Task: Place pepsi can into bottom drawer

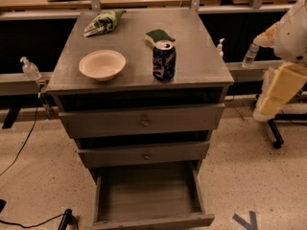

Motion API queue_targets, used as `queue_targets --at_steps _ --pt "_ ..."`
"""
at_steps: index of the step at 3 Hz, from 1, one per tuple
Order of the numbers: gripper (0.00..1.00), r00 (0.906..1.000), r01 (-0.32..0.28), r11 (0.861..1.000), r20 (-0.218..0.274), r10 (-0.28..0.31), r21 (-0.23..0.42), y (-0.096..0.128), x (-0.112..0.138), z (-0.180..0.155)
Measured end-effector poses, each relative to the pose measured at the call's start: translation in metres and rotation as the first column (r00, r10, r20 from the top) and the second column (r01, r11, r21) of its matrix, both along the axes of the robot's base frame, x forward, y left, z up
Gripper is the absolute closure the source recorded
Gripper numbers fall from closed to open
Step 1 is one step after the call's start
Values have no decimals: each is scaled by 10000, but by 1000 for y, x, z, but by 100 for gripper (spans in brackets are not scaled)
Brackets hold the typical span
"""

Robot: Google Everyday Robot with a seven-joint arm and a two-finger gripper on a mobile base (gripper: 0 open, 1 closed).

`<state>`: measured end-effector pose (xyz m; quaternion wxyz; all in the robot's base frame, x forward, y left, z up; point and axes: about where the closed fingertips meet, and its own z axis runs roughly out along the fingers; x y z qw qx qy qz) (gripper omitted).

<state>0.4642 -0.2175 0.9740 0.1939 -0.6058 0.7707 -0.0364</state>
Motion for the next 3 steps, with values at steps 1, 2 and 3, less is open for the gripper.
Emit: queue_targets --at_steps 1,2,3 --pt "0 9892 -739 9888 1355 561 1299 6 72 -11" --pt "0 9586 -1581 9364 2760 695 3133 28 155 -16" --pt "0 9411 -1938 8542 3373 230 4824 45 209 -22"
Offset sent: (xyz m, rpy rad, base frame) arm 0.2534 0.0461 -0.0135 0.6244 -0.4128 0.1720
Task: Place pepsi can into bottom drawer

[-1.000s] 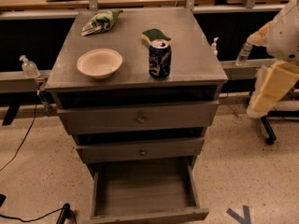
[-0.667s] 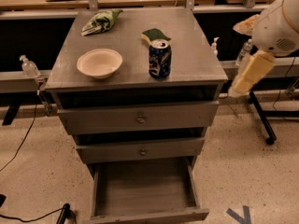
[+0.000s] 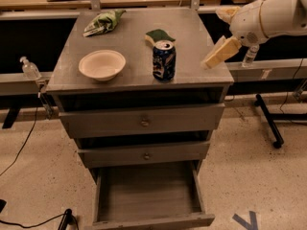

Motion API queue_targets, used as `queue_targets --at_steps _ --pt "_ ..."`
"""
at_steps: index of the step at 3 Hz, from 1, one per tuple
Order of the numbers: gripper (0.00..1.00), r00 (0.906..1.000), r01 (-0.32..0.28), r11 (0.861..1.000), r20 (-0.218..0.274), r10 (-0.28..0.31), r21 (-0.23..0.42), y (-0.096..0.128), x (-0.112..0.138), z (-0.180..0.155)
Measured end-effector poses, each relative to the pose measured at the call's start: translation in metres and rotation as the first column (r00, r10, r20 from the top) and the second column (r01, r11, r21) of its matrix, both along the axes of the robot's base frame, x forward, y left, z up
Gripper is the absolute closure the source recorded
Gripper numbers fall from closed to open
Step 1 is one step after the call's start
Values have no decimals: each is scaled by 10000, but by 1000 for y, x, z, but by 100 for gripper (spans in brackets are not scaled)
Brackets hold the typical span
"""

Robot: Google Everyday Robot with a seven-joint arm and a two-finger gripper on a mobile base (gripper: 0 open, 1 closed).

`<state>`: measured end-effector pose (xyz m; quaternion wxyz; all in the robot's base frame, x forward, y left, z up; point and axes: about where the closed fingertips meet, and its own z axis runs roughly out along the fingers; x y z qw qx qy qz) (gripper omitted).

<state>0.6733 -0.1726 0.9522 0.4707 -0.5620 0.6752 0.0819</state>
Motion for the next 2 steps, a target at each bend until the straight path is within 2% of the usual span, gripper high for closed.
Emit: queue_targets --at_steps 1,2 --pt "0 10000 -14 9989 3 14 475 2 13 -6" --pt "0 10000 -23 9989 4 23 458 3 13 -6"
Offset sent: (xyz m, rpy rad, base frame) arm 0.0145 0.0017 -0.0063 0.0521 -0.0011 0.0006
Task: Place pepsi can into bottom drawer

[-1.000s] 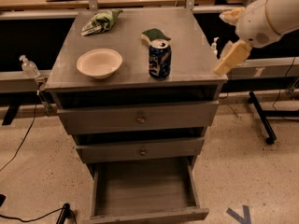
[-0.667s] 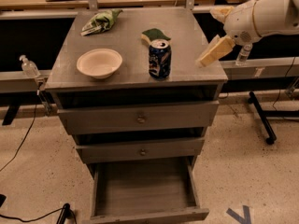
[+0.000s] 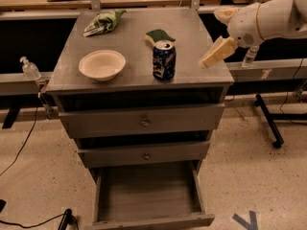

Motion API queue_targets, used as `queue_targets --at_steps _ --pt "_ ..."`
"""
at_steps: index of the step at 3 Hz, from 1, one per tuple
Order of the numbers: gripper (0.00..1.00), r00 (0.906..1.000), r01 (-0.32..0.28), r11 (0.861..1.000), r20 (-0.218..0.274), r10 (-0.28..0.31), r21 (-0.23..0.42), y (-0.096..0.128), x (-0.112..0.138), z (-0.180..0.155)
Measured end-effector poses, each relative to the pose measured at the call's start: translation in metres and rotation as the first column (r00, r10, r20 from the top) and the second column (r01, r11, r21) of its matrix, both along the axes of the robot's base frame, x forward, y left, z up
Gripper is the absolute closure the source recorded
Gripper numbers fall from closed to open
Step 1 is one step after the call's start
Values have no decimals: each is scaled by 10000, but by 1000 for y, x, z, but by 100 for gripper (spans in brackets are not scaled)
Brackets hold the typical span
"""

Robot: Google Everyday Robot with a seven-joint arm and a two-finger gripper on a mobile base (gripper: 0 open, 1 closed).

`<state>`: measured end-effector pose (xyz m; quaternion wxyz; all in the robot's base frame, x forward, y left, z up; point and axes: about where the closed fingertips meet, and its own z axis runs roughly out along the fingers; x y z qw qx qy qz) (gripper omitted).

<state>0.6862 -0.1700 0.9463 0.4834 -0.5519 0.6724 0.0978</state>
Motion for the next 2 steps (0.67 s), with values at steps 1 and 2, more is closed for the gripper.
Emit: queue_targets --at_steps 1,2 --pt "0 9994 -233 9985 -256 246 497 14 3 -18" --pt "0 9962 -603 9751 -486 722 2135 56 6 -53"
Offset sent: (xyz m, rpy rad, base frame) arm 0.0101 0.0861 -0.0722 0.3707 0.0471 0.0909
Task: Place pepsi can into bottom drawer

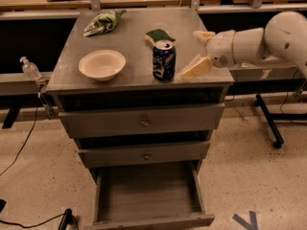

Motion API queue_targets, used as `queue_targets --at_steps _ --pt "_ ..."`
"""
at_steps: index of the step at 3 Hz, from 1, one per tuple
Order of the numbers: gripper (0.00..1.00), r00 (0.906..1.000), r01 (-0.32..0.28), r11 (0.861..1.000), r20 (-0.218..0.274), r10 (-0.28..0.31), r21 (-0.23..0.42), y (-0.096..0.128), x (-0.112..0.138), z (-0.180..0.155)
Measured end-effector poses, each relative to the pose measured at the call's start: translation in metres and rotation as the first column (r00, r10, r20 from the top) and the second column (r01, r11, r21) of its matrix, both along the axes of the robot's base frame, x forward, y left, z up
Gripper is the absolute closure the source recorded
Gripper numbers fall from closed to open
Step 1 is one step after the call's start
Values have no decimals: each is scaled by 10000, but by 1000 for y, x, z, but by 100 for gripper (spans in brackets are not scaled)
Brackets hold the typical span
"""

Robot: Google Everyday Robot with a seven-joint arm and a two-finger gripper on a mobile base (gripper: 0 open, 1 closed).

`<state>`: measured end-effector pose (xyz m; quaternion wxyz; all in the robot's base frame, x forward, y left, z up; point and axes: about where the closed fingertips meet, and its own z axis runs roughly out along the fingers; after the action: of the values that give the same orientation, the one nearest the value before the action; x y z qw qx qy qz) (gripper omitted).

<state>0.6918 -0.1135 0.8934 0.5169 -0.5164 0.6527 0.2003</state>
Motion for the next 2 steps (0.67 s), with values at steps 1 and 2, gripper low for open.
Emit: queue_targets --at_steps 1,2 --pt "0 9998 -46 9963 -210 64 864 25 1 -18" --pt "0 9981 16 9816 -615 104 1909 51 3 -28"
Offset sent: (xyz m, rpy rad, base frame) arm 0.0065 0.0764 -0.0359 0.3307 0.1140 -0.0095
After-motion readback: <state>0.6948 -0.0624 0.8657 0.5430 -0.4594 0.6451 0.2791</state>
